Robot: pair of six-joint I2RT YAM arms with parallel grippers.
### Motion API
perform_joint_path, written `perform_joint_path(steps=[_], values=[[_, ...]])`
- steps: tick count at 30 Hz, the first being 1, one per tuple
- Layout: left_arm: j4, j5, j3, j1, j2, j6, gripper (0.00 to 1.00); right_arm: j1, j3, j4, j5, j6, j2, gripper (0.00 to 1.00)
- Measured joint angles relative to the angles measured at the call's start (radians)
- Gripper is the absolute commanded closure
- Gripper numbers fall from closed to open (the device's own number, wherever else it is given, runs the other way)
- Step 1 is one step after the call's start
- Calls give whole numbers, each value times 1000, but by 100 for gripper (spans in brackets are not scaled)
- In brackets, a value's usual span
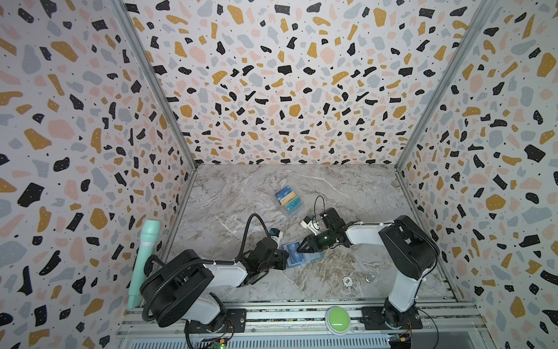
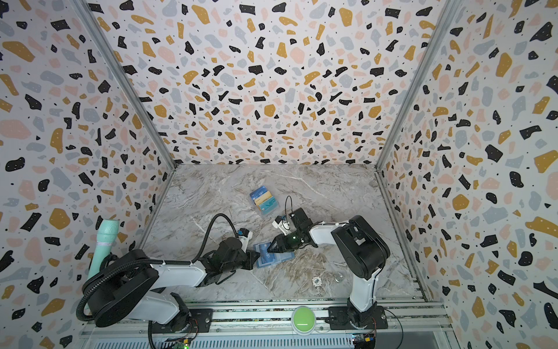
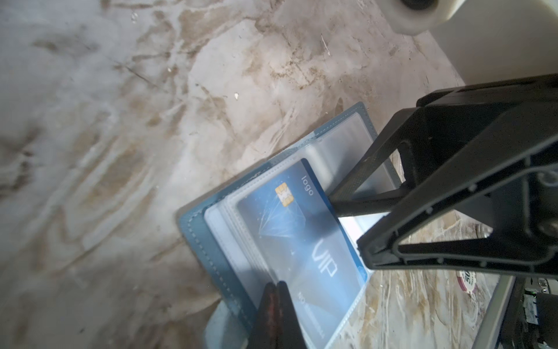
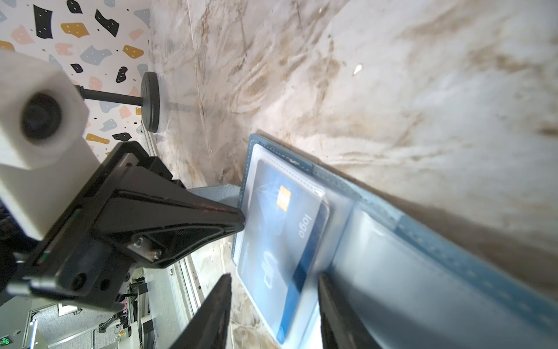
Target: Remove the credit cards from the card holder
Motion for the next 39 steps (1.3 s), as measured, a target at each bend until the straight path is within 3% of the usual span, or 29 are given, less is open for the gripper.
perform_joint_path(steps=[39], values=[[60, 3, -14, 0, 23, 3, 99, -21, -41, 95, -106, 68, 0, 60]])
